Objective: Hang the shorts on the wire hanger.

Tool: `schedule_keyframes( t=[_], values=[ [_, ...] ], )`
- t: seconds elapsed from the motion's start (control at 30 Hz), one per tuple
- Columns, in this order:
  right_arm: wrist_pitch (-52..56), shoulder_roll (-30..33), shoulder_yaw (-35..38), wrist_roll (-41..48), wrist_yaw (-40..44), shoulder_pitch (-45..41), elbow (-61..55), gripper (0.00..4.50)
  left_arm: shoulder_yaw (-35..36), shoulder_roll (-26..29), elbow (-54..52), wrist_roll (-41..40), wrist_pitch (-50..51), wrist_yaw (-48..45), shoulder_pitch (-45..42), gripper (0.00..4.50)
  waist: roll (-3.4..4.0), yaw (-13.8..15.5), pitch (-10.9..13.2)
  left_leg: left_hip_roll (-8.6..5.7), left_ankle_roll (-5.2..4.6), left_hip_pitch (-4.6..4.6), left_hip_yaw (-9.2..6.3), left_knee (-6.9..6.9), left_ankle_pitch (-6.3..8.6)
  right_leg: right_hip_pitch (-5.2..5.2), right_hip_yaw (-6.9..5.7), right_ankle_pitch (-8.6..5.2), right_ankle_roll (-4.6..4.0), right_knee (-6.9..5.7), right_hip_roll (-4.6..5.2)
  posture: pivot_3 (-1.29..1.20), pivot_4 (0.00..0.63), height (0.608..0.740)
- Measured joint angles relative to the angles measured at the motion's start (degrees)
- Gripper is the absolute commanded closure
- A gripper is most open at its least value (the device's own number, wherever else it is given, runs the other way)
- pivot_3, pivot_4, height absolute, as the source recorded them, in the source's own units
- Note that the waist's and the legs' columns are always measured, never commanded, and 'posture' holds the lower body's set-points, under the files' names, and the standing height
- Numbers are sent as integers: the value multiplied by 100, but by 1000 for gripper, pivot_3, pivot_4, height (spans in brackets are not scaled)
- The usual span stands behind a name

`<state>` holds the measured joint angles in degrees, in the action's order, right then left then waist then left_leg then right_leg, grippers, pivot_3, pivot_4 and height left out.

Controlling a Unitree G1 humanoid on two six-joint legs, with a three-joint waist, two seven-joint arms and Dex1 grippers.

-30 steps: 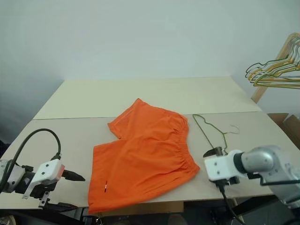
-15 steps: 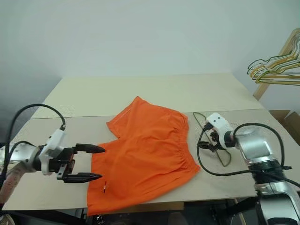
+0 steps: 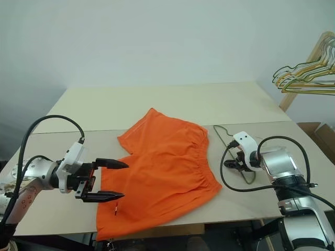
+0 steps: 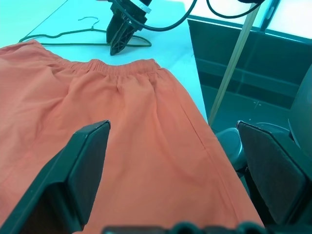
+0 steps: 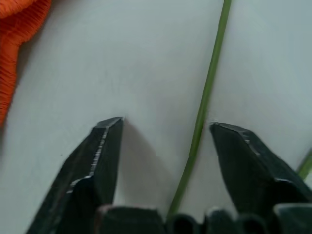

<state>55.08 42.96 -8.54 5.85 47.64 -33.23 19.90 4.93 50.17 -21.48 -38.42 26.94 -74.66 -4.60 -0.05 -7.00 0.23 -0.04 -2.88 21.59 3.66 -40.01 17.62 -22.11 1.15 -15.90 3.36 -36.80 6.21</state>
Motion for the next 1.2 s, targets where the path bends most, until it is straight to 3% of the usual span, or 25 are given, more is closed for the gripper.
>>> schedule_keyframes(
  t=[0.13,0.2,0.23,0.4,0.5,0.57,0.7,0.83,1.0,1.2],
  values=[
    [4,-1,16,-30,-61,-89,209,3757,-14,-25,0,6,-7,34,-1,0,-2,-10,-1,1,0,-3,-3,1,0,3,0,0,0,0,-2,-150,0,740],
    [4,-7,19,-62,-108,-128,288,4349,-30,-39,0,15,-36,77,0,0,-3,-12,-2,1,0,-4,-3,0,0,4,0,0,0,0,-2,-150,0,740],
    [4,-20,23,-65,-138,-142,311,4434,-40,-50,-1,19,-42,102,0,0,-5,-12,-4,1,0,-6,-3,1,0,6,0,0,0,0,-2,-151,0,740],
    [10,-99,75,-67,-321,-115,301,4434,-161,-365,5,67,206,713,-224,0,-23,-6,-16,1,-1,-15,-9,-5,1,20,0,1,3,1,-2,-155,0,740],
    [66,-167,261,-52,-534,3,141,4434,-158,-750,103,61,529,1391,-568,0,-24,3,-17,1,-2,-20,-13,-4,1,29,1,2,4,0,-1,-155,0,740],
    [312,-284,544,20,-791,87,-215,4434,-70,-1295,241,-223,970,2060,-896,0,-20,4,-17,0,-1,-15,-15,-4,1,22,4,3,6,-2,2,-160,0,740],
    [606,-430,1156,214,-1299,376,-2206,4434,200,-2394,466,-1335,1814,3139,-1418,0,-12,-21,-22,2,44,20,-23,-5,-25,-11,4,4,8,-37,-1,-200,0,740],
    [637,-853,1365,337,-1716,595,-3868,4434,605,-3113,965,-2266,2299,3949,-1764,0,-14,-54,-23,1,41,18,-24,-20,-24,-5,3,4,9,-29,-3,-221,0,740],
    [-40,-1482,992,310,-2193,1248,-5229,4434,885,-3744,1619,-2847,2443,4722,-2415,0,-15,-48,-24,-11,37,18,-32,-30,-22,-2,-1,3,10,-23,-2,-239,0,740],
    [-1284,-1853,152,-256,-2729,1805,-5703,4434,1104,-3991,1856,-3021,2401,5325,-2877,0,-14,-294,-24,-13,46,21,-32,-28,-27,-1,2,3,10,-28,-5,-250,0,740]
  ],
)
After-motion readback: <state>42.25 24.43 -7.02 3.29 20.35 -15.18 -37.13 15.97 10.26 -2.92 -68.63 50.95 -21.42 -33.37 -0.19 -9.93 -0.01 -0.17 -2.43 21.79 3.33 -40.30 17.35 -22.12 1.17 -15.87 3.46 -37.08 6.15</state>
